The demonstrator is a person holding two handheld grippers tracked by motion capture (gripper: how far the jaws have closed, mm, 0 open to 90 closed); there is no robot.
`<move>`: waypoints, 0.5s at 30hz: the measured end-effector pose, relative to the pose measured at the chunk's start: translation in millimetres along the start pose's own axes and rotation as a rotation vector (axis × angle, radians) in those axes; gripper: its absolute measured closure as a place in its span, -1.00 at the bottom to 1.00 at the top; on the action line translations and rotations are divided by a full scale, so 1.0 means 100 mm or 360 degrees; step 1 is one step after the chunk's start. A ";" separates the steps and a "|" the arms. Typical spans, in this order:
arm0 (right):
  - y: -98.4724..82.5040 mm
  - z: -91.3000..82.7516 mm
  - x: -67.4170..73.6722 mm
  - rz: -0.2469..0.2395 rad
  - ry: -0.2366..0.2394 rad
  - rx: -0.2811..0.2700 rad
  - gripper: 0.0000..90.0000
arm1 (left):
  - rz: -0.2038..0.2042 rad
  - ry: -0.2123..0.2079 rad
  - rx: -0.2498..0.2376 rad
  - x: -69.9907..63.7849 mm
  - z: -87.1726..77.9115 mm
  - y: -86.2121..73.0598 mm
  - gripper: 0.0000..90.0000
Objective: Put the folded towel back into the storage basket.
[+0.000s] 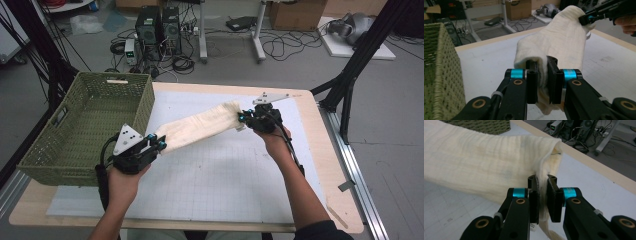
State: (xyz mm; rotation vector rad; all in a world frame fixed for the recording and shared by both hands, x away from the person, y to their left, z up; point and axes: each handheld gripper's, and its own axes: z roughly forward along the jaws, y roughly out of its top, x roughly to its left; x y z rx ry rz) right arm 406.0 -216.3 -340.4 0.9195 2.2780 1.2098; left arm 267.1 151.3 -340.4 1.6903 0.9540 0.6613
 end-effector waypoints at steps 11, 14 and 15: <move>0.31 0.18 0.09 -0.0079 0.0030 -0.0017 0.83 | -0.0024 0.0077 -0.0051 0.10 -0.17 0.04 0.78; 0.40 0.23 0.13 -0.0095 0.0041 -0.0019 0.83 | -0.0020 0.0106 -0.0056 0.13 -0.22 0.05 0.78; 0.42 0.25 0.14 -0.0098 0.0045 -0.0019 0.83 | -0.0022 0.0112 -0.0056 0.13 -0.23 0.05 0.78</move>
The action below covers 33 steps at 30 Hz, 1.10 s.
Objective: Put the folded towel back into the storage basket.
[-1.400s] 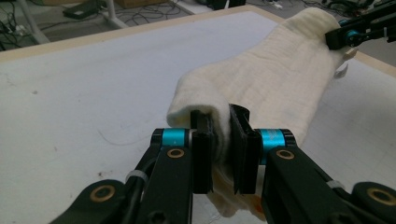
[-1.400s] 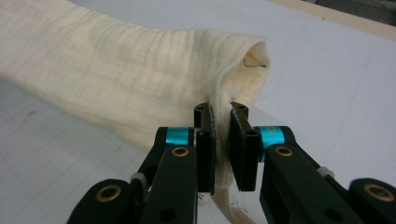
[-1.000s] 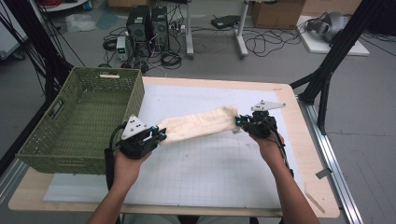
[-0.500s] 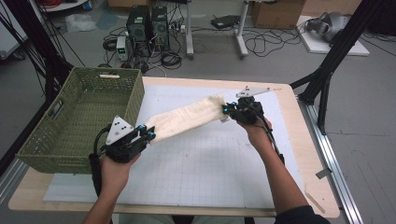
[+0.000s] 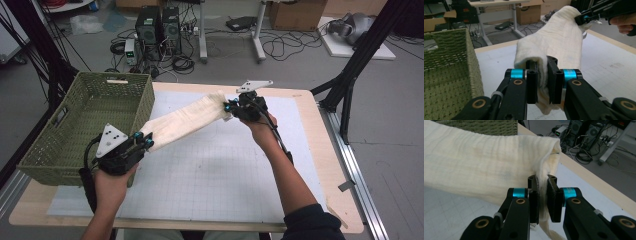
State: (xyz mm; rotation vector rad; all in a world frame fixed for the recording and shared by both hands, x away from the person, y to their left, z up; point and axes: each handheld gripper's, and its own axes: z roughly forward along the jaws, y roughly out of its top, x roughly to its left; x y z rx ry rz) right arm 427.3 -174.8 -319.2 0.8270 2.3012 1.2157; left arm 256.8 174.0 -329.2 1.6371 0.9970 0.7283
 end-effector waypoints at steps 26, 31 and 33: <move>0.60 0.53 0.21 -0.0105 0.0095 -0.0051 0.83 | -0.0035 0.0151 -0.0052 0.27 -0.31 0.02 0.78; 0.70 0.61 0.26 -0.0117 0.0119 -0.0074 0.83 | -0.0062 0.0181 -0.0076 0.35 -0.39 0.02 0.78; 0.75 0.64 0.29 -0.0122 0.0122 -0.0069 0.83 | -0.0063 0.0194 -0.0078 0.37 -0.42 0.02 0.78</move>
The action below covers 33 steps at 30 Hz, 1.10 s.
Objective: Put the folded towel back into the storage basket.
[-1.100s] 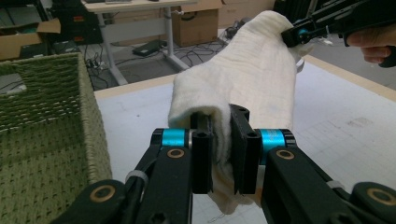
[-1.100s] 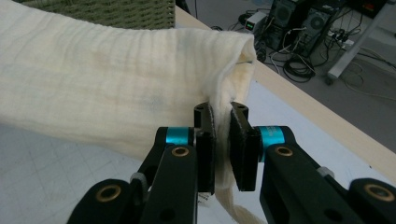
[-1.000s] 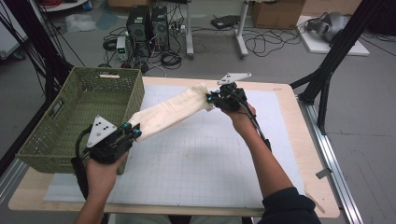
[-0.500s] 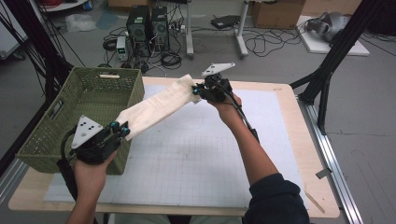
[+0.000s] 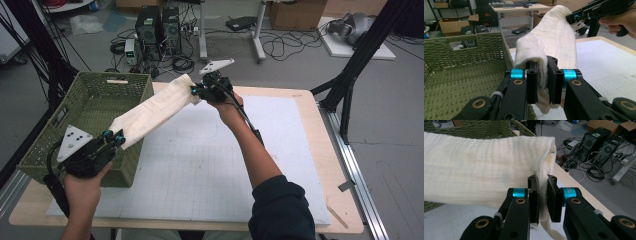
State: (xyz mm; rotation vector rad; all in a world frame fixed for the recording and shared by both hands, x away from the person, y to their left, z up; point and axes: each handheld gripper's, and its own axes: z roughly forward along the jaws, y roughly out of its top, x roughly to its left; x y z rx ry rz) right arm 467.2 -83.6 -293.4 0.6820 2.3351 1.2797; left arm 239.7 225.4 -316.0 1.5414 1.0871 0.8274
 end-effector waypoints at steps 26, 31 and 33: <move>0.50 0.50 0.35 -0.0093 0.0109 -0.0031 0.83 | -0.0075 0.0188 -0.0030 0.33 -0.37 -0.06 0.78; 0.58 0.60 0.42 -0.0109 0.0131 -0.0041 0.83 | -0.0094 0.0220 -0.0031 0.39 -0.43 -0.08 0.78; 0.60 0.64 0.44 -0.0115 0.0136 -0.0033 0.83 | -0.0098 0.0228 -0.0029 0.41 -0.45 -0.09 0.78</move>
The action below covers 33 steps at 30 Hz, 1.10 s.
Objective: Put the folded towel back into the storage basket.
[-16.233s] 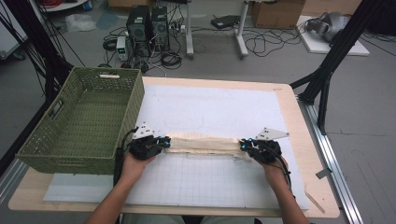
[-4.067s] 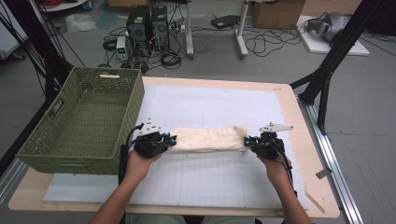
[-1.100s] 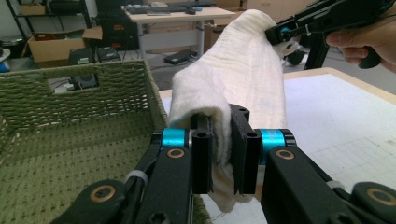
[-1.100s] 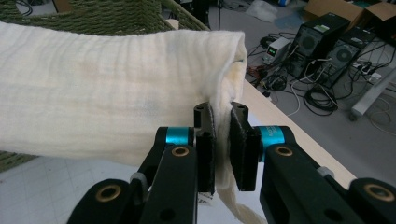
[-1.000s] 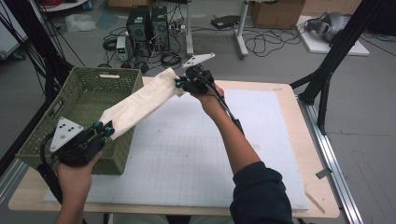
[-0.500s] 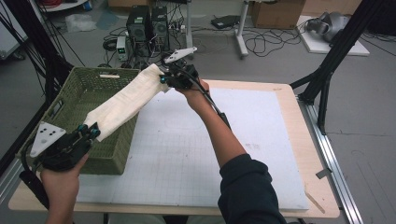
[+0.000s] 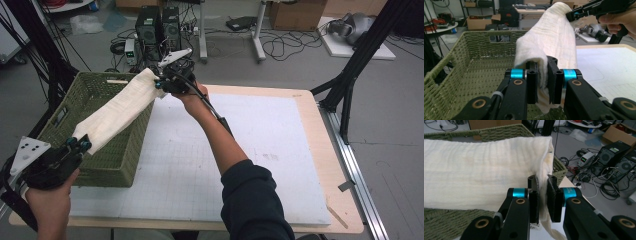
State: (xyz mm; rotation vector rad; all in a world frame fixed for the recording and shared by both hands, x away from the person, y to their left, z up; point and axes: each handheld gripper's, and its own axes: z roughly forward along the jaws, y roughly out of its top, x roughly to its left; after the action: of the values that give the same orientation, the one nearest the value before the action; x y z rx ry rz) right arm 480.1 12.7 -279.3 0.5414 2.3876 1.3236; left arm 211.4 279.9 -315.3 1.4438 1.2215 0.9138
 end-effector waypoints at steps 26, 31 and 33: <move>0.40 0.49 0.21 -0.0075 0.0056 0.0011 0.83 | -0.0059 0.0127 -0.0006 0.26 -0.14 -0.07 0.78; 0.40 0.57 0.24 -0.0076 0.0066 0.0025 0.83 | -0.0064 0.0140 -0.0005 0.28 -0.15 -0.07 0.78; 0.40 0.60 0.25 -0.0073 0.0069 0.0027 0.83 | -0.0062 0.0148 -0.0002 0.29 -0.15 -0.08 0.78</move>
State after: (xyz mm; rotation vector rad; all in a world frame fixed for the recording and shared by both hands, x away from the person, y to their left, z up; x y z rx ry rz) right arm 493.9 87.9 -277.9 0.4645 2.4335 1.3093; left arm 201.1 311.4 -321.0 1.3851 1.3131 0.9640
